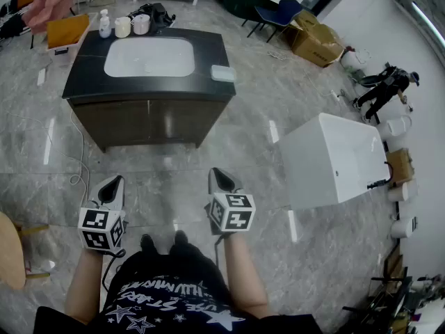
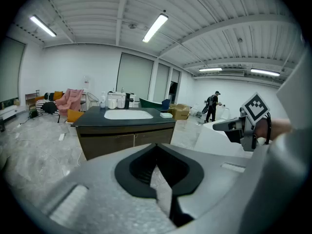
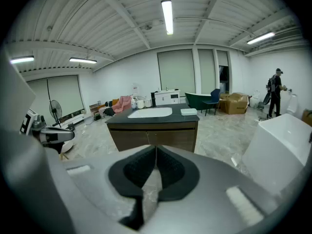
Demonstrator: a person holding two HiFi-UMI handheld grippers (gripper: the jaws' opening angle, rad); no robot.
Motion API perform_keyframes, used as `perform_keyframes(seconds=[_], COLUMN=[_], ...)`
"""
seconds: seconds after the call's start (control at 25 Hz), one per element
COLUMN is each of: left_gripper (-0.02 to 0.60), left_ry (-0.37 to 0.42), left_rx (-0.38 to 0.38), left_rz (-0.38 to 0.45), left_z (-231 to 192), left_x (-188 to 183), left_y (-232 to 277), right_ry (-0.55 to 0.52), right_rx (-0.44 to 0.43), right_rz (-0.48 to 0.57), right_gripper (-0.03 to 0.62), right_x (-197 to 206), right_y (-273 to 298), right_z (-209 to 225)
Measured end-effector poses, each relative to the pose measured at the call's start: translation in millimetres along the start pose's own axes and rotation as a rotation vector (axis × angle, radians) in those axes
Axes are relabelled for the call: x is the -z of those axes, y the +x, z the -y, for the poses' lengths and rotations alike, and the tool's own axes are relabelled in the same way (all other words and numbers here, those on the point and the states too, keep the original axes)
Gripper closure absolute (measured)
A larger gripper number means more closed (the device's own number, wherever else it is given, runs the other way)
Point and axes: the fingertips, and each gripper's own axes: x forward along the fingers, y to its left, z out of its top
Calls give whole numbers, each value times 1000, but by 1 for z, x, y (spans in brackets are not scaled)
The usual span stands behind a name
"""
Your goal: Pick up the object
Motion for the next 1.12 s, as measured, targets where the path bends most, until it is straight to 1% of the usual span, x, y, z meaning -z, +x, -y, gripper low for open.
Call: perform_keyframes(seconds=[0.16, 0.4, 0.6, 0.72, 0.8, 0.92, 1.12], left_gripper=[574, 574, 574, 574, 574, 574, 574], left_ry=[-5, -5, -29, -30, -25, -17, -6], left_rx=[16, 26, 24, 32, 38, 54, 72], left_rz=[-5, 14, -10, -24, -21, -7, -5], left_z=[3, 7, -8, -17, -20, -21, -22], left_x=[4, -2, 20, 30, 30, 22, 8], left_y=[-6, -15, -26, -30, -30, -29, -16], right_ry=[2, 4, 30, 46, 56, 60, 55], right_rx=[6, 8, 8, 20, 32, 40, 43], right_rz=[1, 5, 11, 45, 74, 93, 89], right_gripper=[582, 582, 588, 588, 585, 526, 483], right_x=[0, -2, 7, 9, 8, 3, -8], right_y=[-5, -9, -2, -2, -4, -5, 1], right_z=[-4, -9, -24, -31, -30, -29, -25])
